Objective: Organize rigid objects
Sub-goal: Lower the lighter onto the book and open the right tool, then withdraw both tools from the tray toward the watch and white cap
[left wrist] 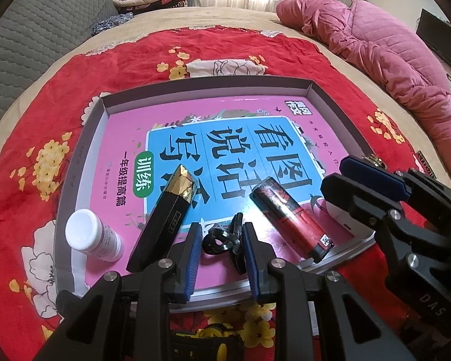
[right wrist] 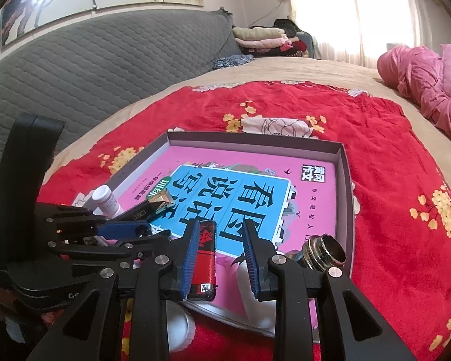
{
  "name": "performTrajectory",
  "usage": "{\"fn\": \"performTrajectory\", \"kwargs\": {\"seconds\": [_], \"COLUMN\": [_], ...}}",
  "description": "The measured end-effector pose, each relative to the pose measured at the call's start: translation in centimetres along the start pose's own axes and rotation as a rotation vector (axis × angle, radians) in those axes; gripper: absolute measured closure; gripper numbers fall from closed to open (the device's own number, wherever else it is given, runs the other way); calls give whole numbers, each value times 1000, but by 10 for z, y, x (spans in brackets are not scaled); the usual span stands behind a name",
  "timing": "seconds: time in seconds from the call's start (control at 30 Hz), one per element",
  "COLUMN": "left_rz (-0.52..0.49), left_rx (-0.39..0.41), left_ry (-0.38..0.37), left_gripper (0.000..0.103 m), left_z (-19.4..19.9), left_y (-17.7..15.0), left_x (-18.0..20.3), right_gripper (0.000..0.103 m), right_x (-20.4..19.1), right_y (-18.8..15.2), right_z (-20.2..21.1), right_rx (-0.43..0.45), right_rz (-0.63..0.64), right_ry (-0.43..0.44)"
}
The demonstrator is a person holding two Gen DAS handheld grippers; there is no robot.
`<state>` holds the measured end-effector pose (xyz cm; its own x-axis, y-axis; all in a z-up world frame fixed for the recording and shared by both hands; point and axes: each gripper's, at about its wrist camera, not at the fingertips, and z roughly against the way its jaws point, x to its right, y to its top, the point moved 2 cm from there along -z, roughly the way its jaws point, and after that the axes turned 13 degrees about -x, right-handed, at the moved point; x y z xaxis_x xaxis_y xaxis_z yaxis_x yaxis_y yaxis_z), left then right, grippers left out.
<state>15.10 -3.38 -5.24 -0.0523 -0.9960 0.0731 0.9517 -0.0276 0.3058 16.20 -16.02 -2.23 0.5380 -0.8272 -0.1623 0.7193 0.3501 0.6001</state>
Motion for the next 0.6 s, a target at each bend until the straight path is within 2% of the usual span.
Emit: {"fn": "performTrajectory", "kwargs": {"seconds": [0.1, 0.6], "left_rz": [0, 17], "left_rx": [2, 49], "left_ry": [-2, -7], "left_gripper": [66, 65], "left_z": [2, 28], "left_y": [0, -1], "left_x": [0, -2], "right_gripper": [53, 52], "right_x": [1, -4], "right_y": [-1, -3], "right_z": [1, 16], "right_rx": [2, 42], "right_rz": [-5, 19], "right_ry": [2, -21]}}
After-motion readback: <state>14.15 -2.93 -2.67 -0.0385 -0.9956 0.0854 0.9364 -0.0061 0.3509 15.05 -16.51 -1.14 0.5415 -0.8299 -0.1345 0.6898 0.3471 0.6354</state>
